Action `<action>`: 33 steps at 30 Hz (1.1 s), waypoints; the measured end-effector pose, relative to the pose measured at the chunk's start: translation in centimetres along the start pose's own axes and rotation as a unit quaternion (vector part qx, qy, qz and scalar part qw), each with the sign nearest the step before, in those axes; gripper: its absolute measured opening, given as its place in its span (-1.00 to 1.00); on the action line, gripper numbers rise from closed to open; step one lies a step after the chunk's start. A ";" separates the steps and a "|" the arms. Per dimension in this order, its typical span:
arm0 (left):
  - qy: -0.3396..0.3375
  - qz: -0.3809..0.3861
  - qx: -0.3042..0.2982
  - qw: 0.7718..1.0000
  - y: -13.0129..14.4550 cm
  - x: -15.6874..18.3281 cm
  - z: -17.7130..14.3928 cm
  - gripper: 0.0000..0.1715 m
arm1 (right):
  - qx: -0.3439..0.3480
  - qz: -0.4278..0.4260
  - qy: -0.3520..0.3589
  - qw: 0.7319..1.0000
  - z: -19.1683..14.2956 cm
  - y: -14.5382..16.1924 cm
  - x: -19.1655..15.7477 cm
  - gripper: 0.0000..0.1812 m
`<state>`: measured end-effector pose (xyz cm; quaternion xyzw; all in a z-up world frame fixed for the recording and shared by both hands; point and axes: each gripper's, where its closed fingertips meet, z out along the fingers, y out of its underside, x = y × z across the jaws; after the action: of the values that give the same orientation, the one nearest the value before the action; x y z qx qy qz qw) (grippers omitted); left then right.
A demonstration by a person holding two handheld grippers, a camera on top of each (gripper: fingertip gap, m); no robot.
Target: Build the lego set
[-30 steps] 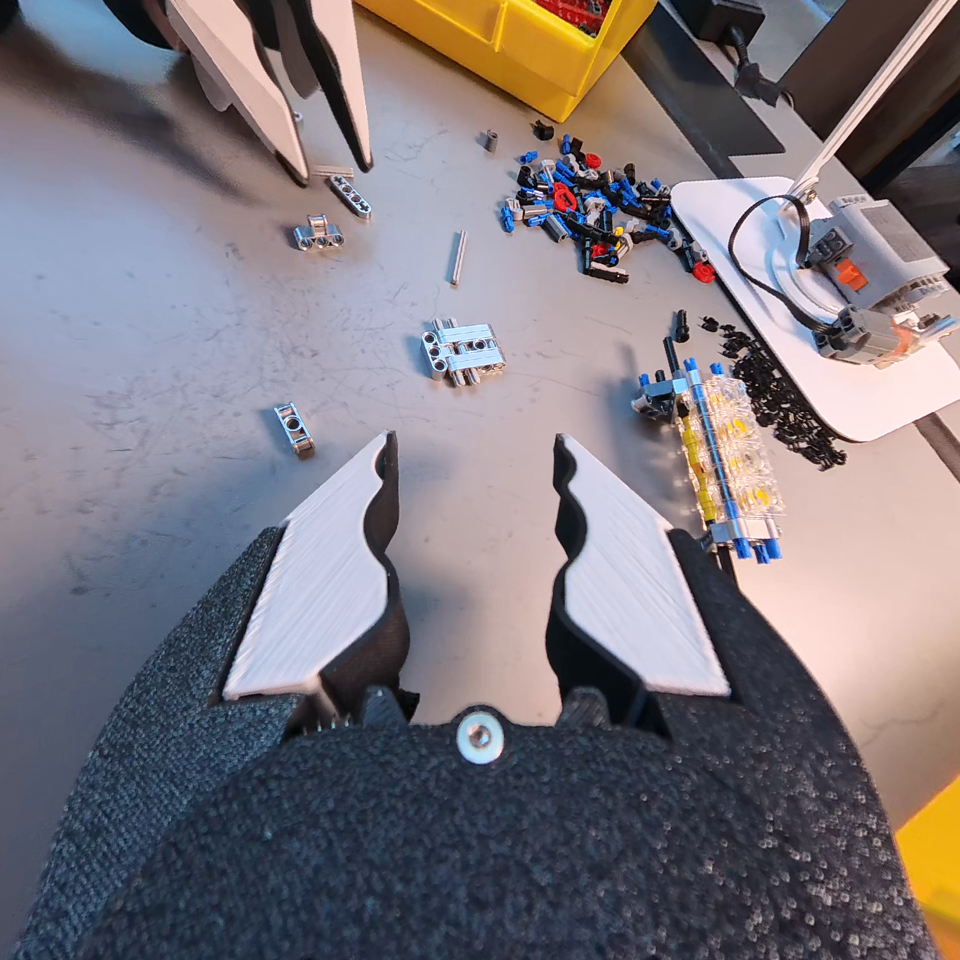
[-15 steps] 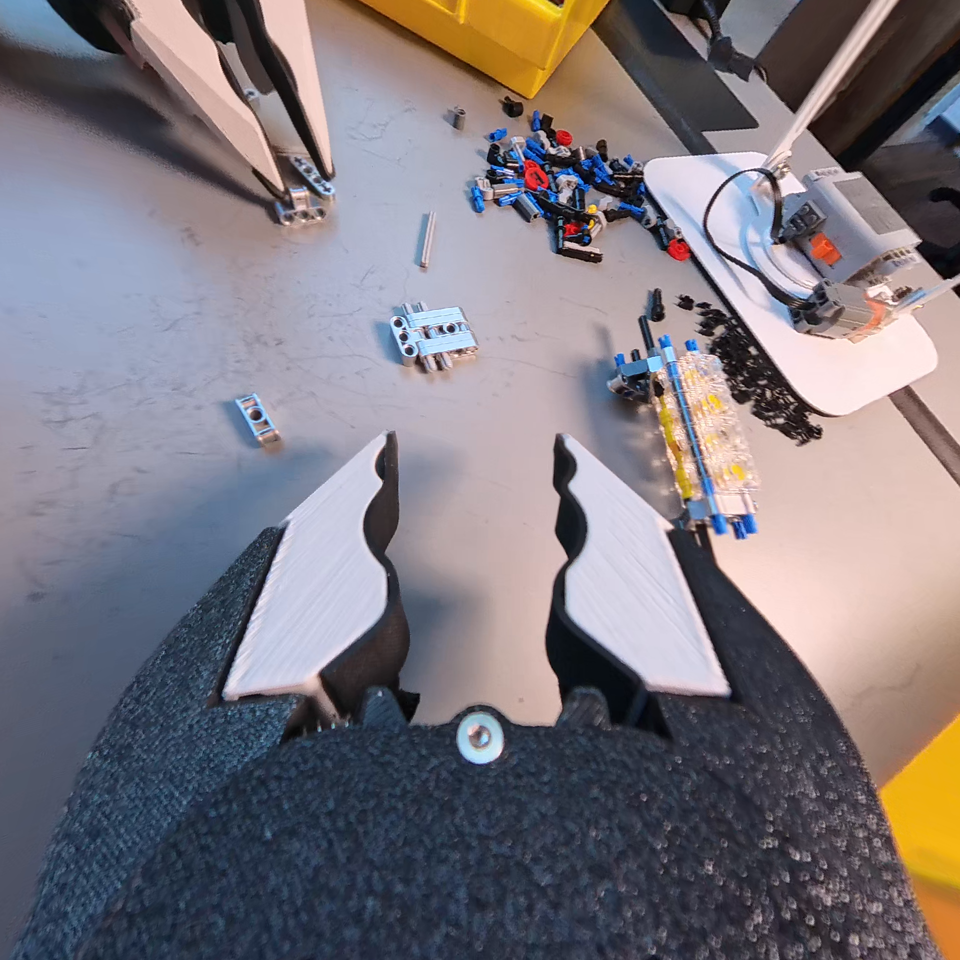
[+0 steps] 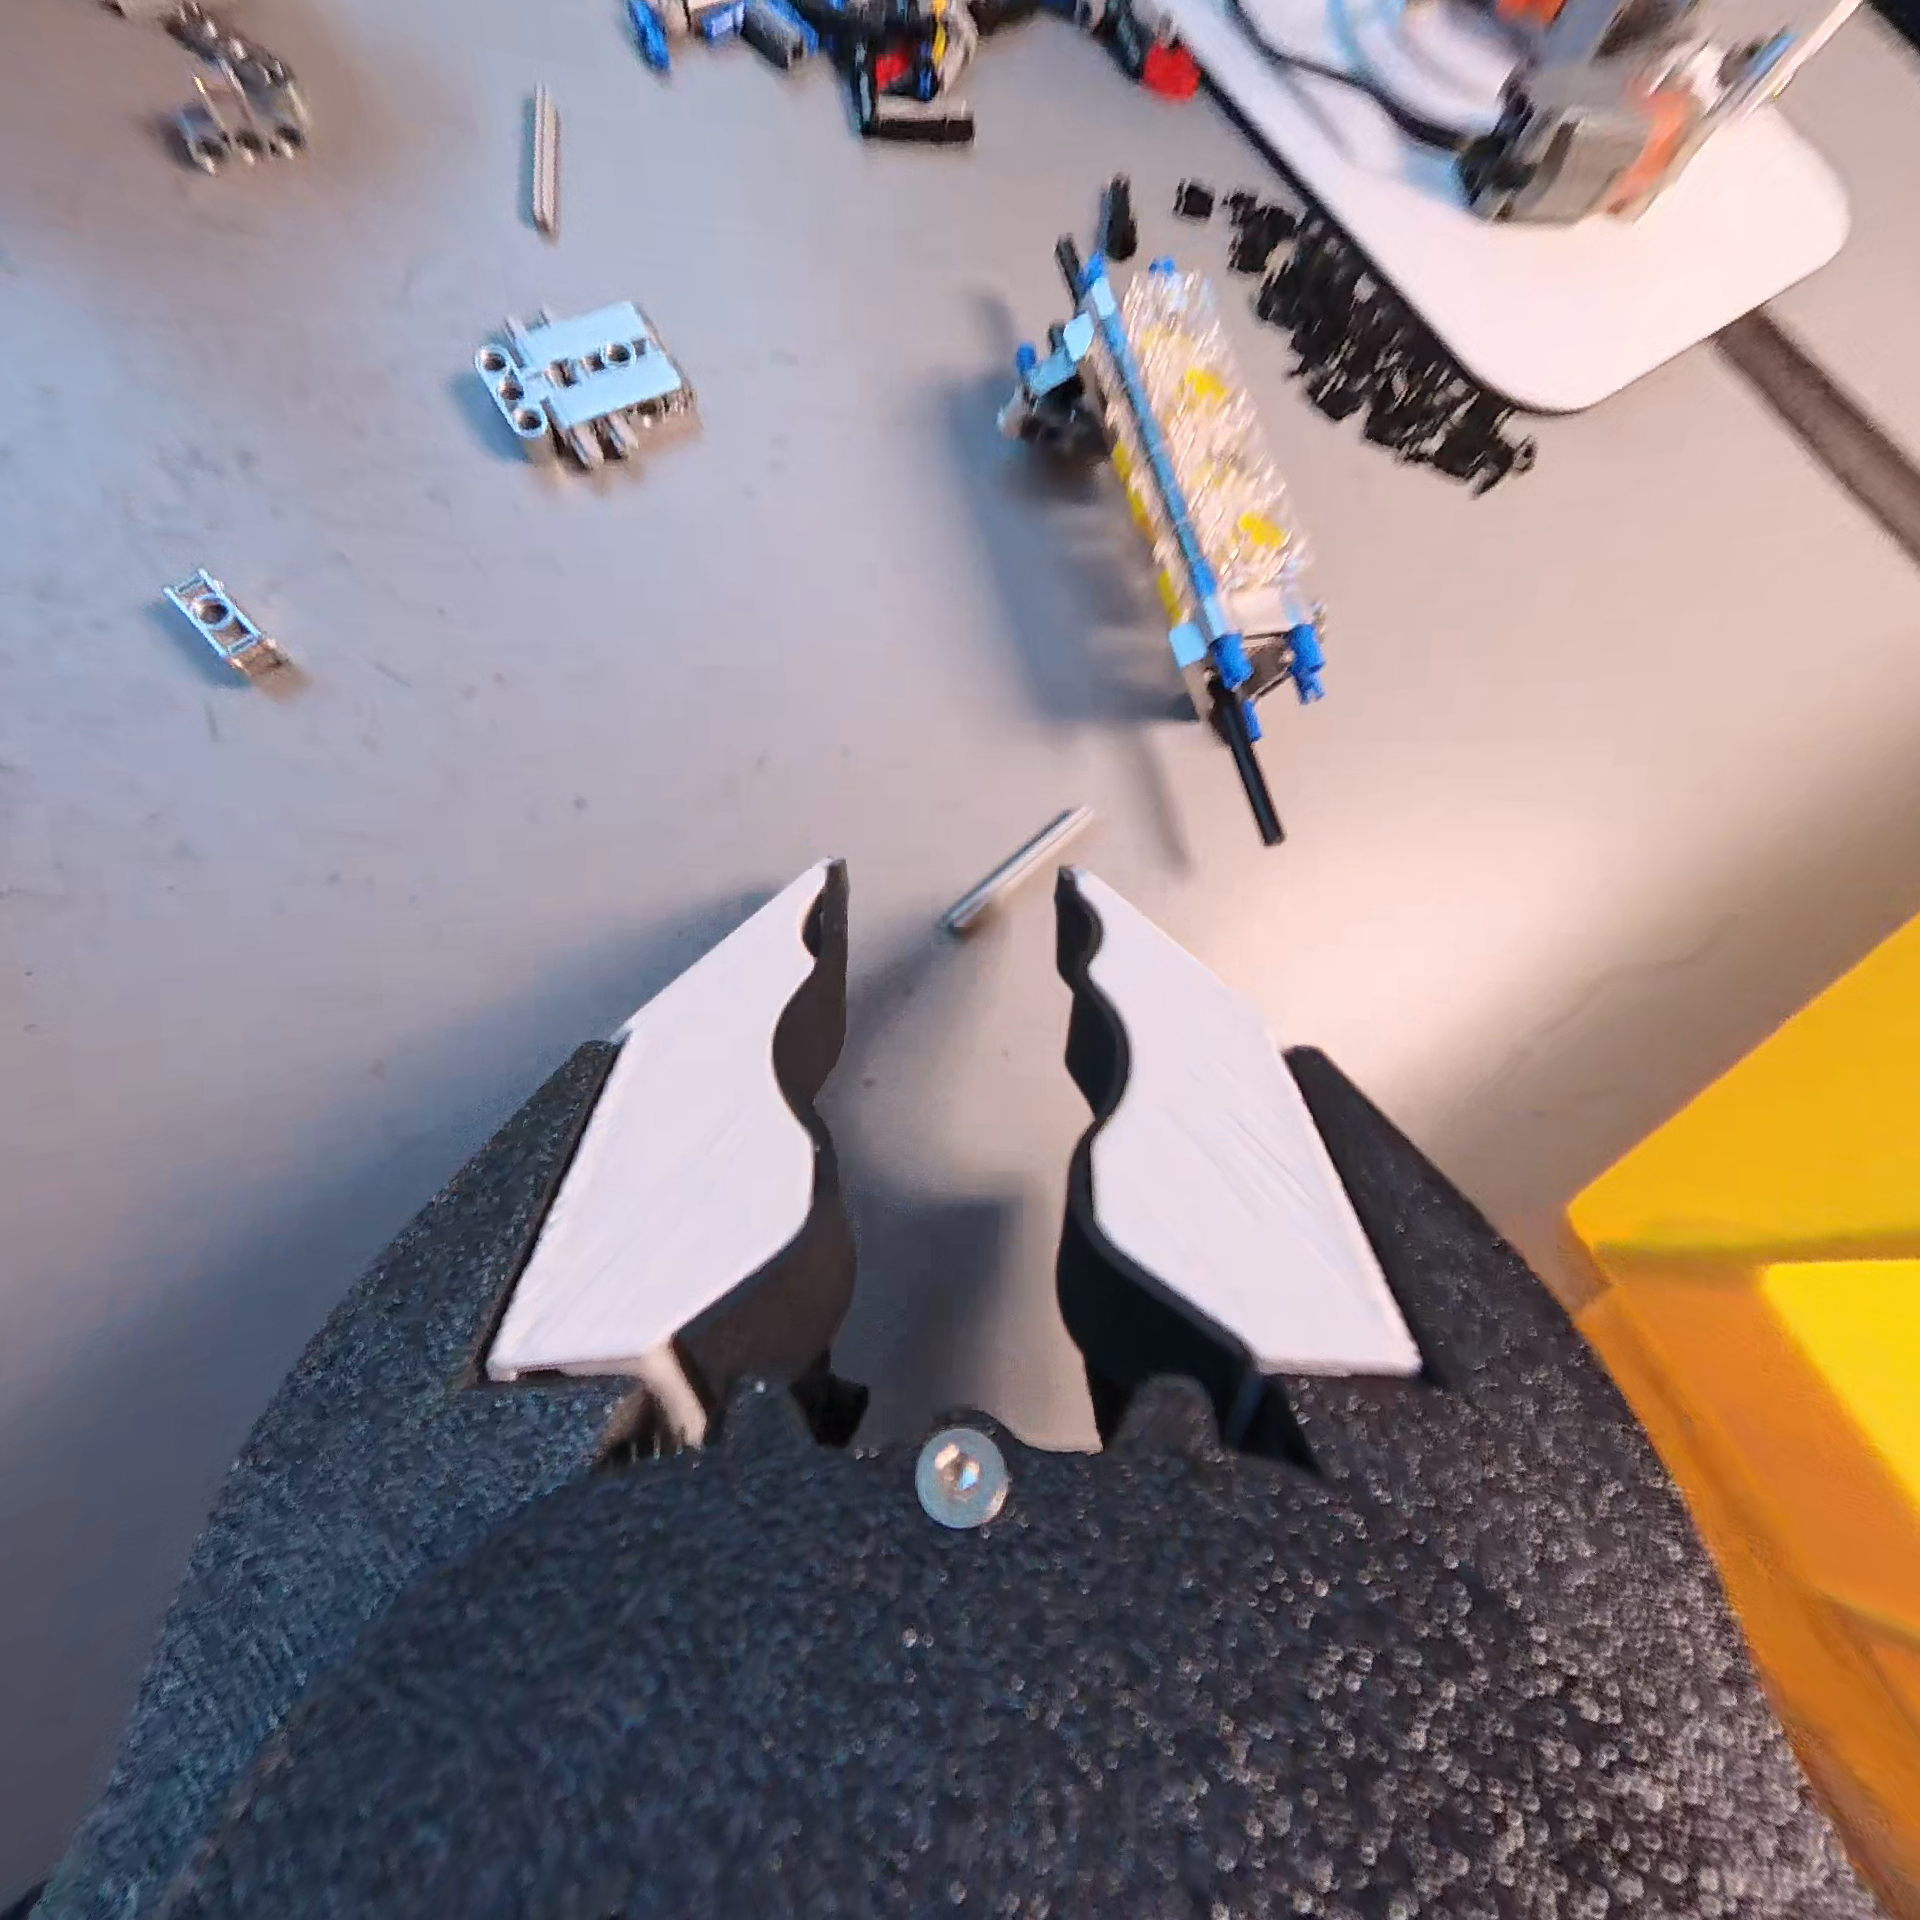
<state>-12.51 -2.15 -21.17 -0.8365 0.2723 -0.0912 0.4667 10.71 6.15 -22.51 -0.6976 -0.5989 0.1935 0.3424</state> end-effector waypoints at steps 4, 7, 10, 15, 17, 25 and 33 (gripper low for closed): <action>-0.019 0.014 -0.011 1.000 0.3 -0.5 -0.3 -0.76 | -0.018 0.030 -0.011 0.999 0.8 0.8 -0.3 -0.60; -0.027 0.018 -0.010 0.999 0.3 -0.8 -0.6 -0.76 | -0.013 0.059 -0.007 0.998 1.0 0.6 0.0 -0.66; -0.029 0.021 -0.012 0.999 0.3 -0.9 -0.7 -0.75 | -0.012 0.069 0.004 0.998 1.1 0.7 0.5 -0.76; -0.034 0.028 -0.021 0.999 0.4 -1.1 -1.0 -0.75 | -0.016 0.071 0.029 0.997 1.0 0.9 1.2 -0.97; -0.036 0.022 -0.021 0.999 0.4 -1.4 -1.4 -0.75 | -0.017 0.059 0.033 0.998 1.0 0.9 1.2 -0.98; -0.026 0.011 -0.027 0.999 0.4 -1.5 -2.1 -0.75 | 0.027 -0.067 0.009 0.997 0.9 -1.8 -1.9 -0.97; 0.013 0.020 -0.066 0.998 1.7 -0.2 -1.8 -0.75 | 0.056 -0.116 -0.049 0.990 0.7 -2.7 -4.8 -0.97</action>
<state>-14.07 -4.05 -21.61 -0.8586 0.3010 -0.0746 0.4083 7.37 1.79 -21.78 -0.5928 -0.6803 0.2192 0.3711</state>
